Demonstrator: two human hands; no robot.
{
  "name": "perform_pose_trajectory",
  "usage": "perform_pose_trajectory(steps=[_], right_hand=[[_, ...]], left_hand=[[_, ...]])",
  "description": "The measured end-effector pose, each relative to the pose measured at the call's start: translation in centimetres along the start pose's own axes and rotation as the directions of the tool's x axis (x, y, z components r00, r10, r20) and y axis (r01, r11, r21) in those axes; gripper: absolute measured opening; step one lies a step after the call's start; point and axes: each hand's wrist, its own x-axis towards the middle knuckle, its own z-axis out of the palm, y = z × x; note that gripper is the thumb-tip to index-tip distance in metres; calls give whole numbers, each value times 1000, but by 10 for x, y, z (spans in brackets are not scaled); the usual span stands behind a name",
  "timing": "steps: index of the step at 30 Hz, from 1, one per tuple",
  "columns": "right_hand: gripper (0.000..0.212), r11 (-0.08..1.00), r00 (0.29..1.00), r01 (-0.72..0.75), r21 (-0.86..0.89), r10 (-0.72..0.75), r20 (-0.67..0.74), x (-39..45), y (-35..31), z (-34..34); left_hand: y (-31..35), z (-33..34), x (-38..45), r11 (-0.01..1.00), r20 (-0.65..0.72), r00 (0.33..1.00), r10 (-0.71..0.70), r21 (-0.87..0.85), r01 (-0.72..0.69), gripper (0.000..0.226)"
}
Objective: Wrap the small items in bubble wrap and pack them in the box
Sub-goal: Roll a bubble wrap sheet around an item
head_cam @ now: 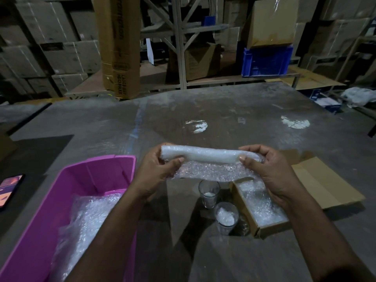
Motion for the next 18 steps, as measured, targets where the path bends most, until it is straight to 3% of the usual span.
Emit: perform_pose_trajectory(steps=[6,10,14,18], right_hand=[[19,999,999,-36,15,36,17,-2,-3,0],[27,999,999,-8,33,6,44,0,-3,1],[29,999,999,40,4,-40,20,2,-3,2],[37,1000,1000,12,4,-12,10,2,-2,2]], left_hand=[[7,0,-4,988,125,992,20,-153,-1,26],[9,2,-4,967,131,991,-6,-250,39,33],[8,4,-2,981,38,999,-15,-193,22,10],[6,3,-1,996,57,997,45,-83,-40,39]])
